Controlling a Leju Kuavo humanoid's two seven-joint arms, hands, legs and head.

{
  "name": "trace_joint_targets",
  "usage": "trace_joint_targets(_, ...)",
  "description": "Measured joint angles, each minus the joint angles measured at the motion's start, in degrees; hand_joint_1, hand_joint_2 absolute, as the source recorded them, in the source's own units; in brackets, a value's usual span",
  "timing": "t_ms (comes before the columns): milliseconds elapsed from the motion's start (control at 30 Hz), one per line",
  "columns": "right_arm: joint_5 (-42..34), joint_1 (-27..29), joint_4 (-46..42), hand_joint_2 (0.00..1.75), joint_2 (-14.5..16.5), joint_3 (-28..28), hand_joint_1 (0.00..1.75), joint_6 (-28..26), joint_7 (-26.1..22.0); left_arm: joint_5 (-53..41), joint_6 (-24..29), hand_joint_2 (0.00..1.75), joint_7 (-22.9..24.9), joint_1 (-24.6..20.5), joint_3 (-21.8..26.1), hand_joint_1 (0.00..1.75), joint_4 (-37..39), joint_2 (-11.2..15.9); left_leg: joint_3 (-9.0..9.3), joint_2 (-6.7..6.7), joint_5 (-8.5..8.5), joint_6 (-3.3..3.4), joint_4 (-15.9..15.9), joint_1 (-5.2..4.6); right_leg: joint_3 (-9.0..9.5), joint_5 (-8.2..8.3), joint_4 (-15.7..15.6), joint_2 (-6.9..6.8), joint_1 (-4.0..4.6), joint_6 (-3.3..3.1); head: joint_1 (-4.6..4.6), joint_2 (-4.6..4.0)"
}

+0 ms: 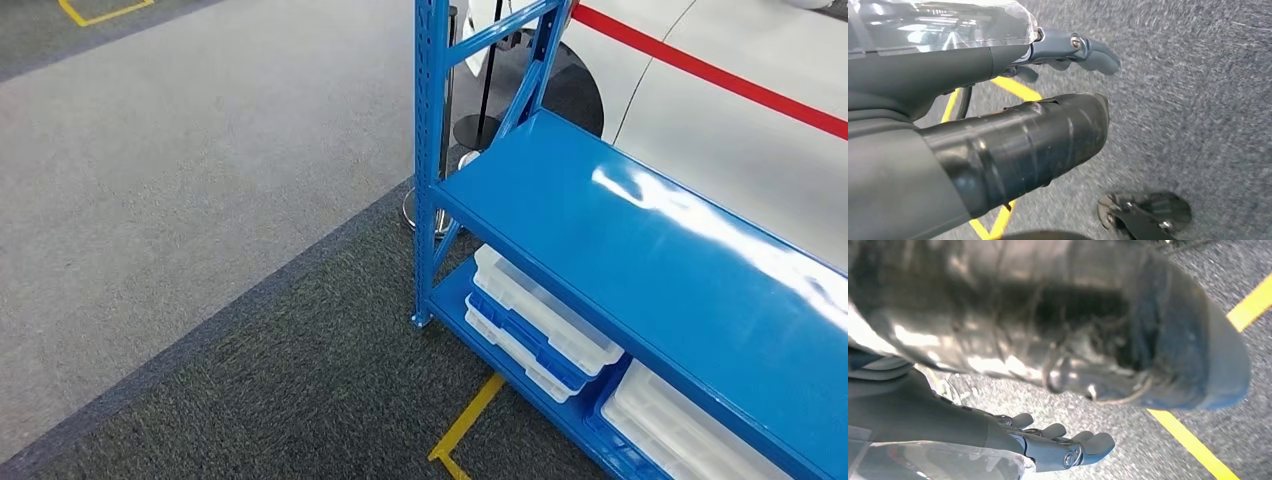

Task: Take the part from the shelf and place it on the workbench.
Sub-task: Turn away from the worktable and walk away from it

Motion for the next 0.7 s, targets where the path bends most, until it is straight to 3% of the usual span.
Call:
trace_joint_targets(67,0.0,0.2,0.0,0.00,0.0,0.1,0.00,0.0,0.0,0.0,0.0,0.00,0.0,-0.2,0.0,0.00,0.0,0.0,0.19,1.14,0.39,0.69,-0.3,0.01,-0.25,0.11,0.0,0.40,-0.14,0.74,0.01,0.00)
trace_joint_targets(100,0.0,0.3,0.1,0.00,0.0,0.1,0.00,0.0,0.0,0.0,0.0,0.00,0.0,-0.2,0.0,0.00,0.0,0.0,0.30,1.82,0.65,1.12,-0.7,0.09,-0.70,-0.53,0.8,-0.64,-0.11,0.99,0.10,0.00)
trace_joint_targets(133,0.1,0.3,0.1,0.00,0.0,0.1,0.00,0.0,0.0,0.0,0.1,0.00,0.0,-0.1,0.0,0.00,0.0,-0.1,0.34,2.59,0.88,1.49,-1.0,0.17,-1.67,-1.85,2.9,-2.14,-0.02,1.17,0.18,0.00)
trace_joint_targets(200,0.1,0.2,0.1,0.00,0.0,0.2,0.00,0.0,0.0,0.0,0.1,0.00,-0.1,0.0,0.0,0.00,0.0,-0.1,0.29,4.21,0.96,1.89,-1.1,0.01,-4.95,-5.66,9.8,-5.26,0.12,1.38,0.34,0.00)
trace_joint_targets(267,0.2,0.1,0.1,0.00,0.0,0.3,0.00,0.1,0.0,0.0,0.1,0.00,0.0,0.2,0.0,0.00,0.0,-0.1,0.24,5.90,0.83,2.01,-1.0,-0.20,-7.42,-7.45,15.2,-6.14,0.08,1.53,0.33,0.00)
trace_joint_targets(300,0.2,0.2,0.1,0.00,0.0,0.3,0.00,0.1,0.0,0.0,0.1,0.00,0.1,0.2,0.0,0.00,0.0,-0.1,0.26,6.66,0.74,2.01,-1.0,-0.25,-7.23,-6.78,15.1,-6.35,0.08,1.52,0.33,0.00)
trace_joint_targets(333,0.2,0.2,0.1,0.00,0.0,0.3,0.00,0.1,0.0,0.0,0.1,0.00,0.1,0.1,0.0,0.00,0.0,-0.1,0.36,7.36,0.62,1.94,-1.0,-0.27,-5.82,-5.15,12.7,-6.67,0.10,1.42,0.33,0.00)
trace_joint_targets(367,0.2,0.3,0.1,0.00,0.0,0.3,0.00,0.1,0.1,0.0,0.1,0.00,0.1,0.1,0.0,0.00,0.0,-0.1,0.51,7.98,0.48,1.81,-0.9,-0.30,-3.60,-3.18,8.8,-7.41,0.18,1.19,0.34,0.00)
trace_joint_targets(433,0.3,0.2,0.1,0.00,-0.1,0.4,0.00,0.1,0.2,0.0,0.1,0.00,0.1,0.0,0.0,0.00,0.0,-0.1,0.84,9.06,0.10,1.32,-0.8,-0.55,0.14,-0.88,1.7,-9.72,0.72,0.42,0.32,0.00)
trace_joint_targets(500,0.3,0.1,0.1,0.00,-0.1,0.4,0.00,0.1,0.2,0.0,0.1,0.00,0.1,0.0,0.0,0.00,0.0,-0.1,1.12,9.97,-0.18,0.75,-0.7,-0.74,0.92,-0.82,-0.2,-10.59,1.22,-0.25,0.27,0.00)
trace_joint_targets(533,0.3,0.1,0.1,0.00,-0.1,0.4,0.00,0.1,0.2,0.0,0.1,0.00,0.1,0.0,0.0,0.00,0.0,-0.1,1.35,10.46,-0.28,0.45,-0.8,-0.77,0.84,-0.70,-0.3,-9.93,1.19,-0.50,0.25,0.00)
trace_joint_targets(567,0.3,0.2,0.1,0.00,-0.1,0.5,0.00,0.1,0.2,0.0,0.1,0.00,0.1,-0.1,0.0,0.00,0.0,-0.1,1.51,10.39,-0.51,0.11,-0.7,-0.68,0.89,-0.60,-0.5,-9.34,1.03,-0.80,0.26,0.00)
trace_joint_targets(600,0.3,0.2,0.1,0.00,-0.1,0.5,0.00,0.1,0.2,0.0,0.1,0.00,0.1,-0.1,0.1,0.00,0.0,-0.1,1.46,9.50,-1.10,-0.25,-0.2,-0.60,0.98,-0.45,-0.7,-8.74,0.84,-1.12,0.26,0.00)
trace_joint_targets(700,0.3,0.1,0.1,0.00,-0.1,0.5,0.00,0.1,0.2,0.0,0.1,0.00,0.1,-0.1,0.1,0.00,0.0,-0.1,-0.49,5.61,-4.65,-0.84,4.7,-0.35,1.04,-0.08,-1.1,-7.52,0.47,-1.80,0.25,0.00)
